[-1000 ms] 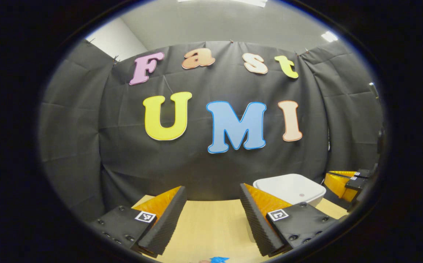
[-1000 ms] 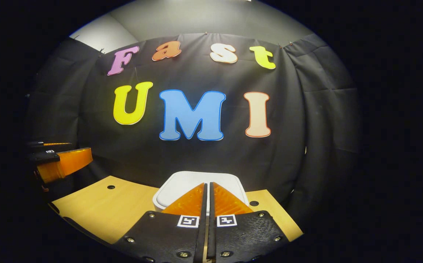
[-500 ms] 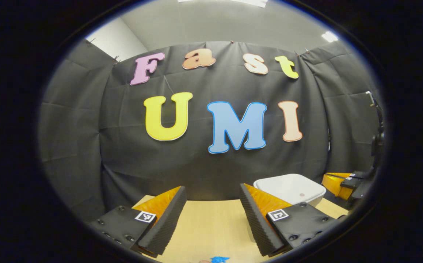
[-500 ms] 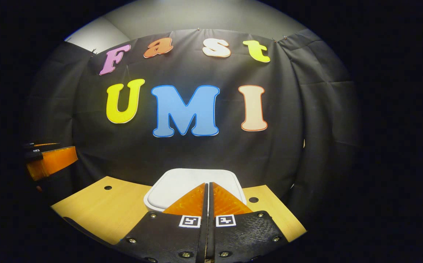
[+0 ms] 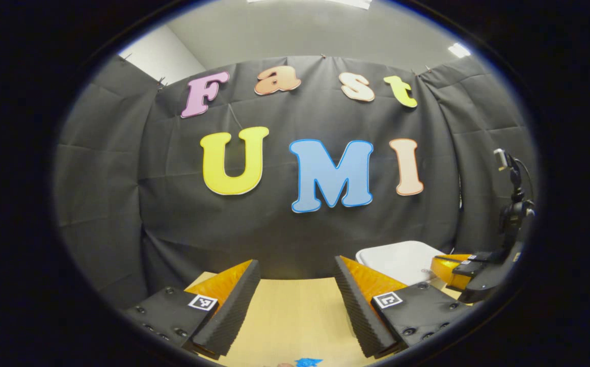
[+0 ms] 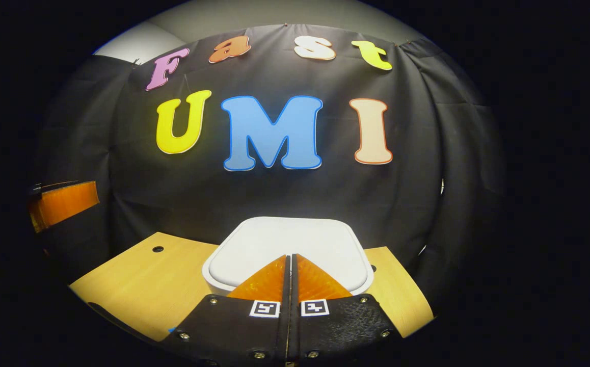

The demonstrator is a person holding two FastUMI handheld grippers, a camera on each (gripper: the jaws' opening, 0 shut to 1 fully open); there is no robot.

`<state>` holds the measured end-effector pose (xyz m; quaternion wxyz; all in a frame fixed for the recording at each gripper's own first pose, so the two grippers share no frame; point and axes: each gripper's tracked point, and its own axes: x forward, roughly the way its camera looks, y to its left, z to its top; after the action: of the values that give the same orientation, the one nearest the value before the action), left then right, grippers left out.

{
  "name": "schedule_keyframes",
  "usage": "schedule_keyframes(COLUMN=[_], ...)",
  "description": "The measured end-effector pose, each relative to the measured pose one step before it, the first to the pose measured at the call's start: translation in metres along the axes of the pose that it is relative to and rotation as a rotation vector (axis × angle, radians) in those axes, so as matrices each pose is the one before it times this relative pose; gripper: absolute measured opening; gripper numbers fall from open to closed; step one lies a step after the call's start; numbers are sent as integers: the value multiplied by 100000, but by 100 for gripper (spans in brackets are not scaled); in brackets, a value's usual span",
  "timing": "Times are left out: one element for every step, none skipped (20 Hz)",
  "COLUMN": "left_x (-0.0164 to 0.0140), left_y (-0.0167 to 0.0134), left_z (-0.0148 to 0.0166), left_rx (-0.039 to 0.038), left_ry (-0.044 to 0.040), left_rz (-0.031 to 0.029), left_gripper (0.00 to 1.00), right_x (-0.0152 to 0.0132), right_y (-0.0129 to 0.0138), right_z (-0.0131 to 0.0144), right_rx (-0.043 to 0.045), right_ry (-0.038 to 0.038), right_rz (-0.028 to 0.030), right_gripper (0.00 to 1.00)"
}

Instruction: Press the lid of the desktop garbage bin to open it, pick up the crumpled paper on the desktop and throw it into the bin, then pick up the pop can on the desktop and drop it into the bin, and finally close the garbage bin lid.

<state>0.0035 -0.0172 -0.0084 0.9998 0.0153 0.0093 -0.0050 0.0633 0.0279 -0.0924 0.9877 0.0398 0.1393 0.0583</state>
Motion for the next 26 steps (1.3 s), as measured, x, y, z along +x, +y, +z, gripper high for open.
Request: schedule_keyframes(left_x=[81, 59, -110, 81, 17, -3, 101, 30, 112, 13, -167, 15, 48, -2, -203, -58, -14, 30, -102, -13, 64, -120, -46, -52, -45, 49], left_y=[-100, 60, 73, 49, 135, 78, -64, -110, -166, -41, -73, -118, -111, -42, -62, -93, 64, -53, -216, -41, 110, 43, -79, 11, 53, 65], left_z=[-69, -118, -35, -98, -32, -7, -78, 1, -51, -4, -79, -45, -6, -144, -36, -7, -8, -126, -36, -77, -48, 2, 25, -18, -76, -61], left_rx=[14, -15, -23, 11, -35, -97, -81, -70, 3, 49, -24, -173, -209, -113, -58, 105, 110, -90, -104, -152, -162, -124, -46, 69, 61, 58], left_ry=[180, 141, 152, 120, 130, 48, 174, 168, 71, 38, 0, 115, 152, 131, 93, 57, 24, 121, 136, 198, 120, 99, 2, -49, 82, 197], left_rz=[120, 136, 75, 209, 138, 48, 5, -195, -194, -136, -106, -170, -219, -140, -207, -62, 9, -134, -135, -111, -133, -2, -182, 74, 34, -65], left_gripper=[96, 95, 95, 95, 95, 95, 95, 95, 96, 95, 95, 95, 95, 95, 95, 95, 95, 95, 95, 95, 95, 95, 95, 95, 95, 95], right_x=[200, 207, 175, 79, -73, 57, 59, 51, -36, -30, 90, -80, 21, -87, 28, 22, 57, -127, 103, -11, -29, -117, -139, 64, 21, -155], right_y=[55, 114, -2, -4, -12, 27, -17, -8, 67, -62, -38, 91, -5, -60, 1, 41, -30, 1, 33, 4, -115, 60, -47, -84, 74, -95], right_z=[-161, -230, -176, -171, 209, -200, -94, 99, -52, -79, -79, -134, -52, -84, 111, -243, -73, 4, 43, -21, 355, 215, 716, 76, 174, 381], right_rx=[409, 287, 146, 118, 217, 194, -5, -105, 75, 103, 15, 299, 362, 509, 545, 149, -92, -490, -226, 298, 187, 579, 532, 756, 844, 773], right_ry=[779, 844, 818, 442, -451, 519, 186, 97, 501, 245, 535, 167, 32, 389, -69, 253, 83, -112, 263, -131, -796, -1594, -2834, 258, -314, -1666], right_rz=[453, 257, 222, 157, -22, 183, 181, -36, -200, -257, -205, -114, 5, 86, 46, 137, 82, 49, -19, -280, 33, 475, 572, 559, 42, 20], right_gripper=[1, 1, 1, 1, 1, 1, 1, 1, 1, 1, 1, 1, 1, 1, 1, 1, 1, 1, 2, 2, 2, 1, 1, 1, 1, 1])
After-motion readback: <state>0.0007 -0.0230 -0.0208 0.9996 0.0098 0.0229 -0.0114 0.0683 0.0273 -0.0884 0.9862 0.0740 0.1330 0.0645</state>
